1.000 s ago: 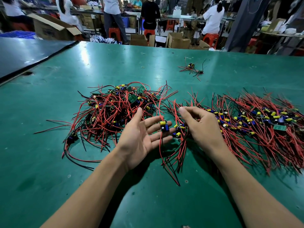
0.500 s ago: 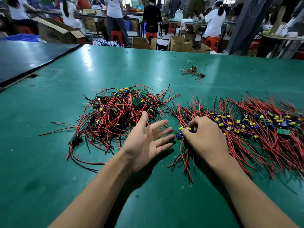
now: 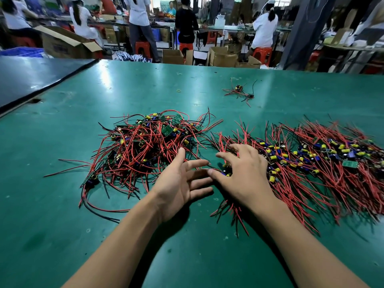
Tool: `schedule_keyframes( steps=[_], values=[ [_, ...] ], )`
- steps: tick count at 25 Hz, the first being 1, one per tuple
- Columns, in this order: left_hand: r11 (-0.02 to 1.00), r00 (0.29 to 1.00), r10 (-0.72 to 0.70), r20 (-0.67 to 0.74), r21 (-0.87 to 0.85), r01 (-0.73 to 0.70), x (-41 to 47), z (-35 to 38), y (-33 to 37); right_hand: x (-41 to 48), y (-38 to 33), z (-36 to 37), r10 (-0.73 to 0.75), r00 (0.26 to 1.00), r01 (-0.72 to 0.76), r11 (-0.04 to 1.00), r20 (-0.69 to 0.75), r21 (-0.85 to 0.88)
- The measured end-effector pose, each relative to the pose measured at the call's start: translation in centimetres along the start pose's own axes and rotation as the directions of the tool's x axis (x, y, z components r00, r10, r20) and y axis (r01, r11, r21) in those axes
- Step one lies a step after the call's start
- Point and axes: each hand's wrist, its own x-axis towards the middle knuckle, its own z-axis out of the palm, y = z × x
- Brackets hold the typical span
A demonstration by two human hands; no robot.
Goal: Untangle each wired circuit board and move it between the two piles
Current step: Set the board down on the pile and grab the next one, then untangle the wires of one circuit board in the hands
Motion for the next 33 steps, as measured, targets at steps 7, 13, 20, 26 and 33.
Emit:
schedule_keyframes(
  steps=[7,13,20,26,33],
  values=[
    [1.0,1.0,-0.006,-0.005,0.014,0.006,-0.2,0.5,-0.1,0.2,0.8,-0.6,0.191,0.98,-0.188,0.981,-0.061,0.053],
    [1.0,1.0,-0.015,0.003,0.005,0.015,-0.4,0.8,0.1,0.5,1.9,-1.5,0.257,0.949,-0.23,0.961,-0.184,0.154],
    [1.0,0.999,-0.026,0.027,0.011,0.026,-0.2,0.8,-0.1,0.6,1.6,-0.2,-0.159,0.985,0.16,0.987,-0.065,0.016],
    [1.0,1.0,-0.022,0.0,-0.016,0.022,-0.1,0.8,-0.1,0.5,2.0,0.2,-0.135,0.985,0.141,0.989,-0.11,0.043],
    [0.999,0.997,0.019,-0.076,-0.041,-0.022,-0.3,1.0,0.0,0.6,-2.2,-0.4,-0.133,0.941,0.258,0.878,-0.311,0.403]
  ],
)
